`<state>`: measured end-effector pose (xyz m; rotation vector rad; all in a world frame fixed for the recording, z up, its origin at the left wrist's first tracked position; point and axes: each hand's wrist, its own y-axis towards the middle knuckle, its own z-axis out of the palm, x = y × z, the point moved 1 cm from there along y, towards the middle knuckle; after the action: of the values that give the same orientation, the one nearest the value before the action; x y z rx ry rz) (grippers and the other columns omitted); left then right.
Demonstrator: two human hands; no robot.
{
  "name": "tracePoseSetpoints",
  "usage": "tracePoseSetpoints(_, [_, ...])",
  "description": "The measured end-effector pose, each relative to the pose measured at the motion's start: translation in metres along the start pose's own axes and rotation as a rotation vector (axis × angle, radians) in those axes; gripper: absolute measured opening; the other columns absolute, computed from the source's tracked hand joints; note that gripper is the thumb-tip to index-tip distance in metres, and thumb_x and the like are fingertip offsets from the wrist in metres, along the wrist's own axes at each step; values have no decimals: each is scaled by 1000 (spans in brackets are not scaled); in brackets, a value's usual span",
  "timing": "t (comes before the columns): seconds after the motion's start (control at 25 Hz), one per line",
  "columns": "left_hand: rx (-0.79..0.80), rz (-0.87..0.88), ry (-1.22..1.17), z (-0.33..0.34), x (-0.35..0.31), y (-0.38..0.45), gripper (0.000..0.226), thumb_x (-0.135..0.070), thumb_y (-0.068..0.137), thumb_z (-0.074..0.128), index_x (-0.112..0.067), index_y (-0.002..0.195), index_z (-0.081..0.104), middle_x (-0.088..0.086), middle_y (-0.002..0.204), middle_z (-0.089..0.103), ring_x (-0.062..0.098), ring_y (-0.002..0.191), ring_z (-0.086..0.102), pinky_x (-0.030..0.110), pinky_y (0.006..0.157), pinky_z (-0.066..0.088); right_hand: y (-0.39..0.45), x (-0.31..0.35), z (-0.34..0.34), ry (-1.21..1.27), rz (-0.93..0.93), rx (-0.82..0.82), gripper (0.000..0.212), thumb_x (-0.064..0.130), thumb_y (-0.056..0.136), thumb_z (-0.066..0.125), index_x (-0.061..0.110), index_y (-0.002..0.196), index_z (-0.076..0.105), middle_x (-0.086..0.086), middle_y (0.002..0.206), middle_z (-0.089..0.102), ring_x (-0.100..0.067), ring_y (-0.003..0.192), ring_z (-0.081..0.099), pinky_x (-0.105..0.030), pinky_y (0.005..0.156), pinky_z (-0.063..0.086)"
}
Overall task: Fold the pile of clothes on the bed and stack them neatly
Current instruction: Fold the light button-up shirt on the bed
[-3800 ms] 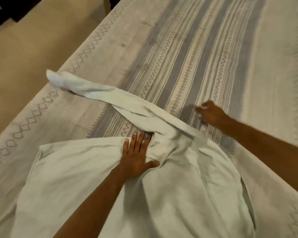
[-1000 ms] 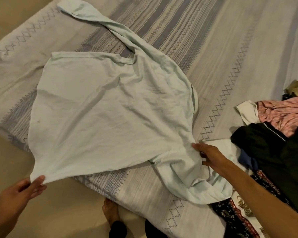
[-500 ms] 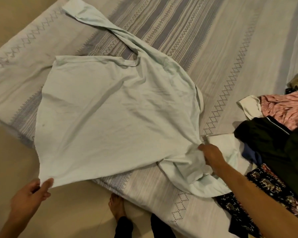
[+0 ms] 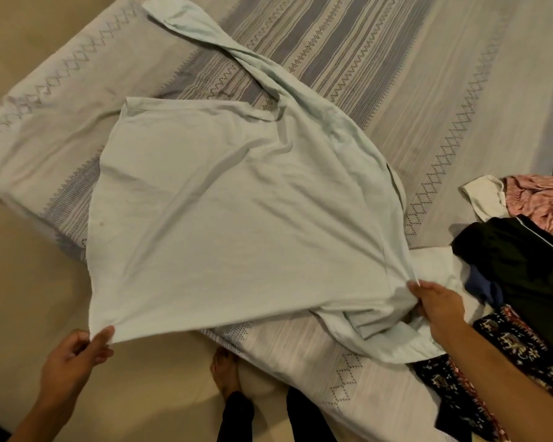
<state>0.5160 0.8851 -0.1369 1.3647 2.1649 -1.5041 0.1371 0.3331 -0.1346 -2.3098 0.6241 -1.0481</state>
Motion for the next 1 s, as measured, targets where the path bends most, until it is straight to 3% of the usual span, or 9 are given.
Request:
tracePoseSetpoints(0.12, [103,-99,-22,3,10,-5,38,-26,83,83,1,95,59,23,85,60,21,67,70,33,71,63,-10,-12,15,158,168,167,31,27,97,72,6,120,66,-15,110,69,-31,88,65,-43,79,58])
tracePoseSetpoints(0.24, [243,-211,-42,0,10,-4,37,-29,90,78,3,103,64,16,84,59,23,77,63,31,78,59,-24,-9,19,177,283,379,43,27,85,83,4,118,67,-18,111,75,-35,104,70,-50,93,59])
tracePoseSetpoints(0.32, [283,-208,-17,-5,-1,-7,30,-30,91,75,-2,90,64,16,79,57,24,77,59,35,83,54,-32,-3,10,-43,214,326,53,31,69,93,4,107,68,-21,104,75,-36,98,71,-52,94,58])
tracePoseSetpoints(0.4, [245,-191,-51,-10,-14,-10,26,-30,93,75,-6,90,64,10,71,58,24,74,60,36,82,54,-46,18,0,-163,124,271,46,35,72,92,6,99,68,-19,95,73,-35,85,68,-47,86,59])
tracePoseSetpoints(0.6, [105,-188,-499,-7,-75,19,12,-25,102,63,-16,93,64,-4,67,61,7,55,63,19,56,57,-55,105,13,148,-7,361,20,26,90,78,18,105,68,-4,106,76,-21,95,70,-40,91,59])
tracePoseSetpoints(0.76, [162,-135,-679,16,-113,55,26,-42,102,58,-21,117,63,2,110,73,14,93,73,37,89,58,-32,144,45,220,-42,387,31,45,81,75,20,96,68,1,85,62,-19,70,56,-35,70,45])
tracePoseSetpoints(0.84, [49,-14,-387,27,-106,65,33,-28,94,68,-21,125,58,7,125,62,15,98,68,37,94,55,-22,130,56,83,-157,320,28,36,92,66,15,112,67,-6,95,68,-22,74,60,-37,73,50])
tracePoseSetpoints(0.92, [-26,86,-45,35,-89,73,66,-14,88,78,-20,144,43,4,141,53,20,119,58,42,106,47,-20,112,63,-83,-299,166,32,28,92,66,16,122,62,-13,105,73,-28,81,67,-41,79,56])
tracePoseSetpoints(1.0, [8,138,33,38,-83,80,81,-22,85,85,-25,149,36,2,148,51,25,134,52,47,113,42,-17,110,63,-266,-486,47,41,18,90,69,19,129,58,-13,108,72,-31,89,67,-42,84,54])
